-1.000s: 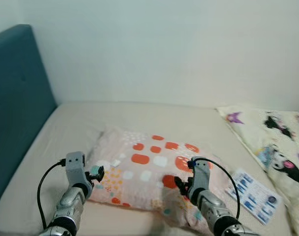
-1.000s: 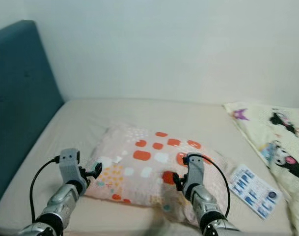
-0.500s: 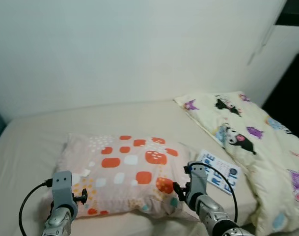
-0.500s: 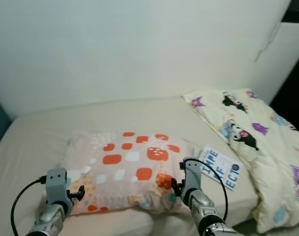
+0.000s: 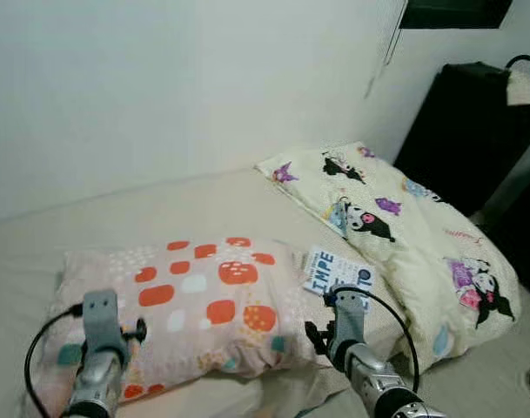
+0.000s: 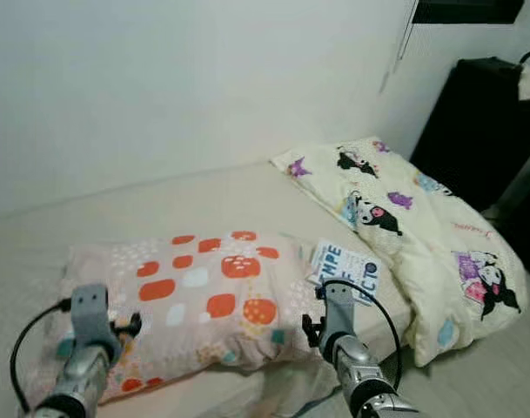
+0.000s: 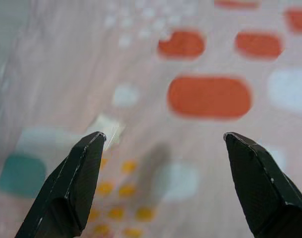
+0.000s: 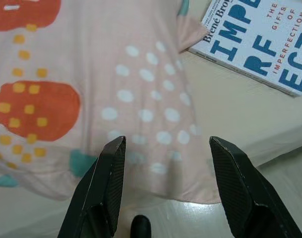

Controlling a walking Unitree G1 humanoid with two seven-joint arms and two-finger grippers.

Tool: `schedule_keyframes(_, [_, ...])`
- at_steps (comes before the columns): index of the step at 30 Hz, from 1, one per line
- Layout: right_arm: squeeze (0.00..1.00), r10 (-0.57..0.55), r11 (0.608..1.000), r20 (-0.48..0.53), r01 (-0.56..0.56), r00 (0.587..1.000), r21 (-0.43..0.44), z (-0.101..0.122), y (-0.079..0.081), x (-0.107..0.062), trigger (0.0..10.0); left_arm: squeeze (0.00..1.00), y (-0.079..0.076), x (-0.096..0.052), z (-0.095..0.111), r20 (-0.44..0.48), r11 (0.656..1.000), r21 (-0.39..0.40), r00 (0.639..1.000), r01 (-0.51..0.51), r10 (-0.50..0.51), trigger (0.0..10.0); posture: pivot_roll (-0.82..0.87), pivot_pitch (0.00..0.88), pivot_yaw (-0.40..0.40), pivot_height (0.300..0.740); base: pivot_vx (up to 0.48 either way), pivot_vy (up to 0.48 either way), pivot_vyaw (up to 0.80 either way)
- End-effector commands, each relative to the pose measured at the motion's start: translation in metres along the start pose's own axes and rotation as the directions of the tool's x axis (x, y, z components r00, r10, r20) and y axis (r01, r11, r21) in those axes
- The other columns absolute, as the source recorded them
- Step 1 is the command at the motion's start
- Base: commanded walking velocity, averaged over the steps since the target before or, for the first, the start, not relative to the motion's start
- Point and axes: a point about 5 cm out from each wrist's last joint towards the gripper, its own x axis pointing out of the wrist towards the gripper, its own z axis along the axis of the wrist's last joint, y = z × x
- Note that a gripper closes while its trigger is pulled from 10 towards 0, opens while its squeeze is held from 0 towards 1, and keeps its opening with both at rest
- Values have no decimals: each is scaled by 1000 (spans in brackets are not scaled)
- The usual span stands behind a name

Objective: Clean up the room

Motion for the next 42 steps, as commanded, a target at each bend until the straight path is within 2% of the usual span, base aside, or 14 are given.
schedule_keyframes(1, [0, -4, 1000, -7, 3, 1000, -9, -3, -1, -1, 10000, 0, 0, -2, -6, -18, 1000, -13, 1000, 0, 0, 10000, 6, 23, -70, 732, 0, 0, 0])
schedule_keyframes(5, [0, -4, 1000, -7, 3, 1000, -10, -3, -1, -1, 10000, 0, -2, 0, -1, -3, 1000, -19, 1000, 7, -7, 10000, 5, 22, -71, 732, 0, 0, 0])
schedule_keyframes(7, [0, -3, 1000, -6, 3, 1000, -17, -2, -1, -1, 10000, 0, -9, 5, 12, 30, 1000, -18, 999, 22, -21, 10000, -2, 27, -66, 732, 0, 0, 0])
schedule_keyframes(12, [0, -8, 1000, -5, 8, 1000, -24, -2, -1, -1, 10000, 0, -9, 7, 14, 20, 1000, 9, 1000, 9, -10, 10000, -11, 30, -58, 732, 0, 0, 0])
schedule_keyframes(14, [0, -26, 1000, 4, 26, 1000, -16, -1, -7, -2, 10000, 0, 2, 5, 6, -22, 999, 36, 999, -27, 28, 10000, -16, 31, -54, 732, 0, 0, 0])
schedule_keyframes(15, [0, -26, 1000, 4, 26, 1000, -16, -1, -7, -2, 10000, 0, 2, 5, 6, -22, 999, 36, 999, -27, 28, 10000, -16, 31, -54, 732, 0, 0, 0])
schedule_keyframes(16, [0, -37, 999, 11, 37, 999, -8, 1, -11, -2, 10000, 0, 11, 1, -1, -50, 998, 42, 997, -49, 51, 10000, -16, 33, -53, 732, 0, 0, 0])
schedule_keyframes(21, [0, -45, 999, 14, 45, 999, -4, 1, -13, -3, 10000, 0, 23, -5, -13, -83, 996, 52, 993, -78, 82, 10000, -13, 35, -58, 732, 0, 0, 0])
schedule_keyframes(22, [0, -47, 999, 13, 48, 999, -4, 1, -15, -3, 10000, 0, 31, -10, -21, -104, 993, 56, 989, -99, 105, 10000, -8, 36, -63, 732, 0, 0, 0])
schedule_keyframes(26, [0, -48, 999, 13, 48, 999, -5, 1, -15, -3, 10000, 0, 34, -12, -25, -112, 993, 56, 987, -108, 114, 10000, -4, 36, -67, 732, 0, 0, 0])
schedule_keyframes(30, [0, -40, 999, 22, 41, 999, -12, 6, -14, -2, 10000, 0, 46, -22, -37, -128, 991, 27, 983, -131, 133, 10000, 6, 34, -81, 732, 0, 0, 0])
schedule_keyframes(36, [0, -38, 999, 24, 38, 999, -20, 9, -14, -1, 10000, 0, 48, -28, -46, -129, 993, -6, 985, -116, 114, 10000, 10, 37, -89, 732, 0, 0, 0])
schedule_keyframes(42, [0, -33, 999, 16, 34, 999, -34, 9, -15, -1, 10000, 0, 47, -35, -55, -123, 995, -27, 989, -91, 87, 10000, 20, 42, -100, 732, 0, 0, -538])
